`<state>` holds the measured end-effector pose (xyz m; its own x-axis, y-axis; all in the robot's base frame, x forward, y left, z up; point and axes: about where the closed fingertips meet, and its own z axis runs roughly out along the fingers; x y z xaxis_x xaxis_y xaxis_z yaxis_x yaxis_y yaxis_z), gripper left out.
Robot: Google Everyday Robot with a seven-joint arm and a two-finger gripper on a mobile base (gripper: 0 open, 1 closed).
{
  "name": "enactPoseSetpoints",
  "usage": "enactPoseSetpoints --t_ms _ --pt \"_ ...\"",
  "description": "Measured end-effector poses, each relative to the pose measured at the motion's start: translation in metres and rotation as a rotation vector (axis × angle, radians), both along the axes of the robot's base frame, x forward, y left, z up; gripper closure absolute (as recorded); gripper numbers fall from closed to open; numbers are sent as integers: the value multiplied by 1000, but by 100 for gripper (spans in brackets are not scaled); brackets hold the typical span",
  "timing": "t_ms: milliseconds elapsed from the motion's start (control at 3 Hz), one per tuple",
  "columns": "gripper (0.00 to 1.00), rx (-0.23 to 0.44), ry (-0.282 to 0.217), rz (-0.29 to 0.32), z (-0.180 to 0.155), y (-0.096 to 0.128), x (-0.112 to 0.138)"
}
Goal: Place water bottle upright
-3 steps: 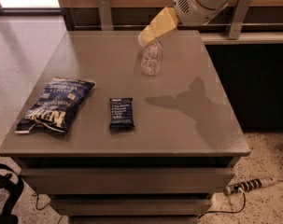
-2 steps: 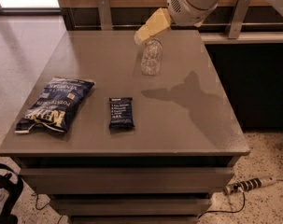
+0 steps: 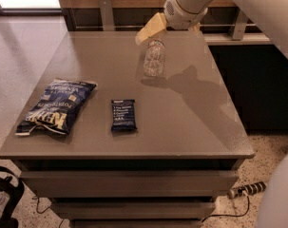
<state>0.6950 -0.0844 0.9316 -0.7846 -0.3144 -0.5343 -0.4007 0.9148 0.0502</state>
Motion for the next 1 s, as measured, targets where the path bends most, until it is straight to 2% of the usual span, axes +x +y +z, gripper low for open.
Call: enactPoseSetpoints --t_ms 667,1000 --pt "0 -14 80 -38 -28 3 34" --pt "0 -60 121 -60 -36 9 40"
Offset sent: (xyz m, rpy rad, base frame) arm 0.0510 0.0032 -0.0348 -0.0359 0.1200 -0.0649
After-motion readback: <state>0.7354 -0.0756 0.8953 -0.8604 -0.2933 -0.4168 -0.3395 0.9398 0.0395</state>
